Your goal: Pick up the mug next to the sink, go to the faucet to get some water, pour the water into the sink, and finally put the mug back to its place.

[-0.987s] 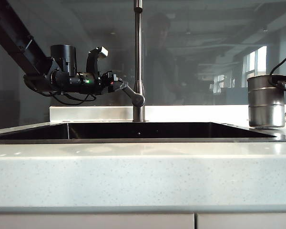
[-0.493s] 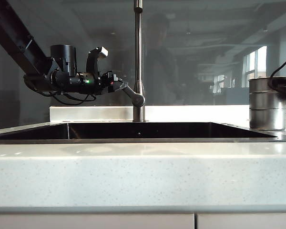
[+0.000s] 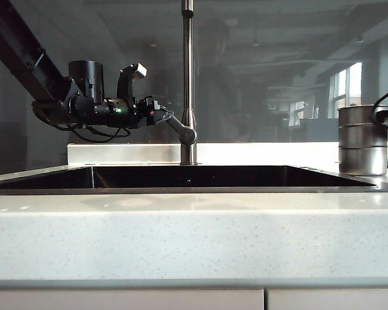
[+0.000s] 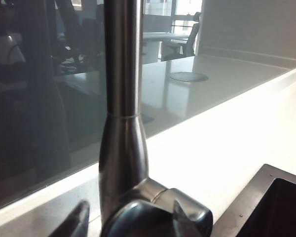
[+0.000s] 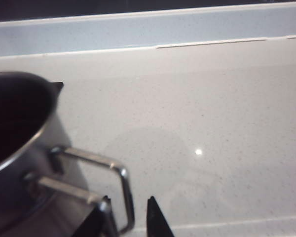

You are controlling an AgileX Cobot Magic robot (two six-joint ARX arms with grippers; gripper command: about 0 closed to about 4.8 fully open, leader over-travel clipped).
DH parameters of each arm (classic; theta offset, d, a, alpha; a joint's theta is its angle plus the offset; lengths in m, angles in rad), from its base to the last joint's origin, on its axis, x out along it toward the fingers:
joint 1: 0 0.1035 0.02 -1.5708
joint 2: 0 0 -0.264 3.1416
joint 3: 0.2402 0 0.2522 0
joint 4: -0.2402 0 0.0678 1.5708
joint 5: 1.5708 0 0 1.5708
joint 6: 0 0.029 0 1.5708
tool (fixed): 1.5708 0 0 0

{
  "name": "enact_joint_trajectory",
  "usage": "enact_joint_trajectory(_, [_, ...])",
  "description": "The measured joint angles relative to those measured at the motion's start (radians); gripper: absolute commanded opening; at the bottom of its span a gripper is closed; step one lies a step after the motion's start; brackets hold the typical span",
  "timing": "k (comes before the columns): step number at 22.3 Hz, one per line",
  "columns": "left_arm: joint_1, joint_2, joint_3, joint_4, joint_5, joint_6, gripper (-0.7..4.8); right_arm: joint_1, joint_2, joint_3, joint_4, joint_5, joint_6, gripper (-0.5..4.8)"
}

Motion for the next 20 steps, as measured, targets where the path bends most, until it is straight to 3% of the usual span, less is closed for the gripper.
enact_joint_trajectory(10, [0.0, 0.0, -0.001, -0.001, 0.0, 0.0, 2.07, 0.0, -0.134, -0.059, -0.016, -0.005, 0.001, 1.22])
enact_joint_trajectory(16, [0.0, 0.0, -0.001, -0.002, 0.0, 0.0, 2.06, 0.002, -0.304, -0.073, -0.213, -0.006, 0.003, 1.21])
enact_joint_trajectory(18, [0.0, 0.0, -0.001, -0.002, 0.0, 0.0, 2.07, 0.002, -0.37, -0.073, -0.292, -0.006, 0.007, 0.97])
enact_joint_trajectory(20, [0.0, 0.0, -0.001, -0.002, 0.0, 0.0, 2.07, 0.011, -0.424, -0.073, -0.352, -0.006, 0.019, 0.19])
